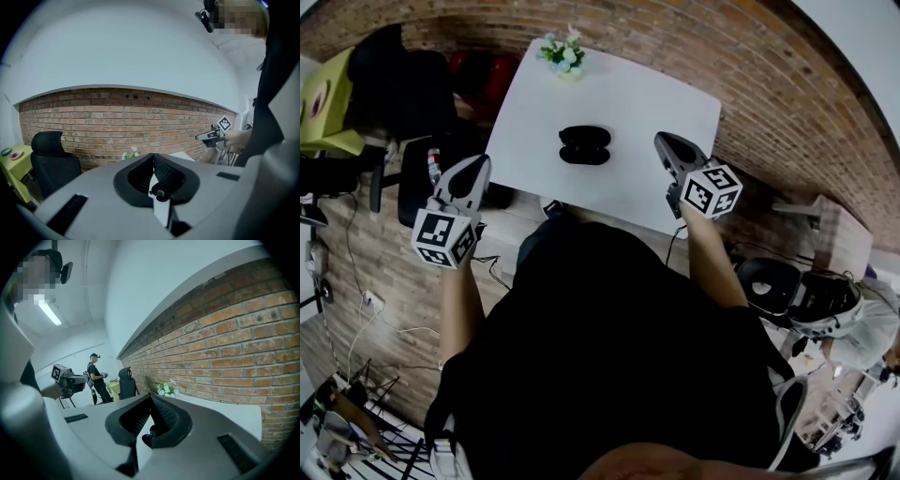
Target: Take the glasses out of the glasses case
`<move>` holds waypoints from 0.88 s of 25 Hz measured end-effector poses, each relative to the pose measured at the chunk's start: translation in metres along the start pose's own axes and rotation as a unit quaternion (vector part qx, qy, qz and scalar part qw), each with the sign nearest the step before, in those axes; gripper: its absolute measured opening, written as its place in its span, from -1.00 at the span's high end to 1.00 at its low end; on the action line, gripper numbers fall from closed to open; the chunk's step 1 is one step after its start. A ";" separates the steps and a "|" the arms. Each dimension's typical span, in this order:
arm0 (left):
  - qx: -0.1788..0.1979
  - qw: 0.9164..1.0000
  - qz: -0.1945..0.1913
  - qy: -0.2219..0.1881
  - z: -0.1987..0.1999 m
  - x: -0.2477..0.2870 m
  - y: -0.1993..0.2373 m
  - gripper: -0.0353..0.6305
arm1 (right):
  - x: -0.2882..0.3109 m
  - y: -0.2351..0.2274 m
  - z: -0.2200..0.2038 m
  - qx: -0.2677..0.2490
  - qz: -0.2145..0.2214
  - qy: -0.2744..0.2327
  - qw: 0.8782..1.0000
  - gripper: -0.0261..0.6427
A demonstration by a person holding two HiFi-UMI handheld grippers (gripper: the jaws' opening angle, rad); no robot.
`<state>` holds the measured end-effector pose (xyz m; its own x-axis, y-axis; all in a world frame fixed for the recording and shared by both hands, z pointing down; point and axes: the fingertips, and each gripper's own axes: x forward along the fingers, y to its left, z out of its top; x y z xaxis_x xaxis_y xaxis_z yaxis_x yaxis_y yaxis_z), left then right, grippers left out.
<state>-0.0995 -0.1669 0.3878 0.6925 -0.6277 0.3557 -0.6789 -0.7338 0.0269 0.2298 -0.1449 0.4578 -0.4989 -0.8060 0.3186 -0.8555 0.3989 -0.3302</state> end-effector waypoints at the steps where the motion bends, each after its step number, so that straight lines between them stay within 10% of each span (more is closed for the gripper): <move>1: 0.000 1.000 -0.001 0.000 0.000 0.002 0.003 0.87 | 0.003 0.000 0.001 0.001 -0.001 0.001 1.000 0.87; 22: -0.012 1.000 0.001 0.015 -0.006 0.027 0.050 0.87 | 0.064 -0.022 -0.028 0.000 -0.011 0.064 0.998 0.87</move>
<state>-0.1165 -0.2192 0.4042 0.6837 -0.6206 0.3839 -0.6862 -0.7258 0.0487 0.2135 -0.1931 0.5099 -0.4941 -0.7521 0.4362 -0.8660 0.3817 -0.3229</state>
